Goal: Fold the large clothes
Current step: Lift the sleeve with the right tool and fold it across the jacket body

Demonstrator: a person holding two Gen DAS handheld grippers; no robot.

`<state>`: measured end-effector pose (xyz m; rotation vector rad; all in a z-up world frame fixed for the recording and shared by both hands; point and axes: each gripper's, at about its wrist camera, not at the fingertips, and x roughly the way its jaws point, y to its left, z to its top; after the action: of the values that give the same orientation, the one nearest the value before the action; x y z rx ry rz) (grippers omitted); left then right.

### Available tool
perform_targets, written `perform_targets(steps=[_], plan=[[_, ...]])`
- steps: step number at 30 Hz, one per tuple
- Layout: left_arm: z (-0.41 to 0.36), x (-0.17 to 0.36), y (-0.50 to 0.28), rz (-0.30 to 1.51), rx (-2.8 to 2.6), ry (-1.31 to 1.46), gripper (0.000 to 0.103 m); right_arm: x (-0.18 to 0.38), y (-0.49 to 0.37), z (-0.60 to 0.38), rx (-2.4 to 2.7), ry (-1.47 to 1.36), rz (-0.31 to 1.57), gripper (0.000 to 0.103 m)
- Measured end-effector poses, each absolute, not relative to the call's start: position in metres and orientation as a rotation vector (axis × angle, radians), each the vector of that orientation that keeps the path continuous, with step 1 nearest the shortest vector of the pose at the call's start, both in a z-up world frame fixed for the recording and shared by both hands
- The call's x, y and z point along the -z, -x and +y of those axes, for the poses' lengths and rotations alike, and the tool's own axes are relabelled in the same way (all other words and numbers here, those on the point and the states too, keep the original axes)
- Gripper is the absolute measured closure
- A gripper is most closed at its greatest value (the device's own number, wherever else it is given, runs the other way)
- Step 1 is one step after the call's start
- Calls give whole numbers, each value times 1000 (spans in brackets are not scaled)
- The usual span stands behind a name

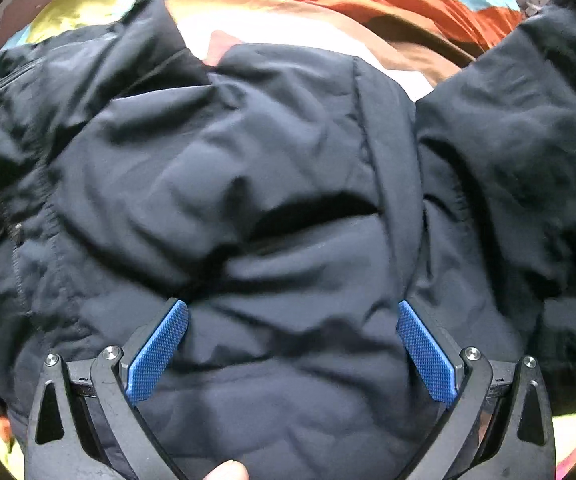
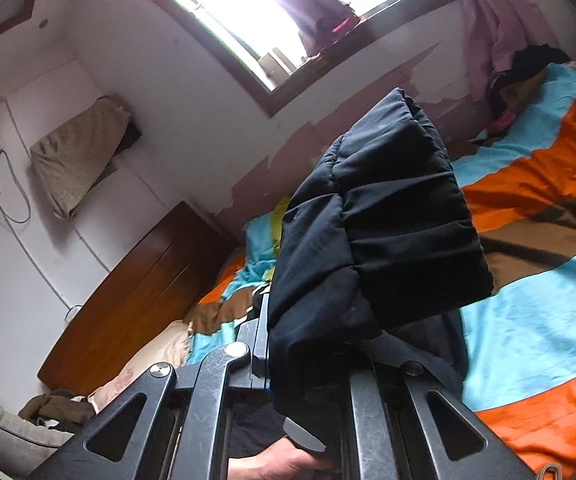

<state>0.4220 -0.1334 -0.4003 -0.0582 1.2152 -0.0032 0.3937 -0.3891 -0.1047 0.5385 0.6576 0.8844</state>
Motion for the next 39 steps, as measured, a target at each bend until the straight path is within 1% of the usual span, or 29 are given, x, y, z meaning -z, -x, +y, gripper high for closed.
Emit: perform_targets(steps=[5, 10, 15, 22, 25, 28, 29, 31, 33, 35, 39], plan=[[-89, 392, -396, 1204, -10, 115, 1, 111, -389, -359, -914, -520, 684, 93], [-19, 391, -360, 1195, -79, 171, 1, 116, -381, -325, -935, -484, 712, 93], [41, 383, -307, 1186, -144, 155, 1, 127, -373, -290, -953, -448, 748, 93], [121, 369, -225, 1185, -212, 255, 1, 149, -364, -239, -948, -391, 806, 93], [147, 365, -192, 1185, -215, 279, 1, 163, -358, -209, -947, -325, 840, 93], [177, 365, -177, 1191, -219, 327, 1, 176, -352, -185, -953, -289, 875, 93], [179, 353, -172, 1190, -217, 341, 1, 181, -349, -175, -953, -268, 888, 93], [199, 351, -163, 1189, -224, 376, 1, 190, -345, -159, -949, -225, 905, 93], [210, 347, -153, 1195, -235, 406, 1, 207, -342, -137, -938, -167, 930, 93], [219, 349, -161, 1205, -245, 424, 1, 224, -342, -119, -924, -133, 962, 93], [243, 347, -143, 1217, -260, 414, 1, 259, -344, -82, -885, -34, 1008, 93]])
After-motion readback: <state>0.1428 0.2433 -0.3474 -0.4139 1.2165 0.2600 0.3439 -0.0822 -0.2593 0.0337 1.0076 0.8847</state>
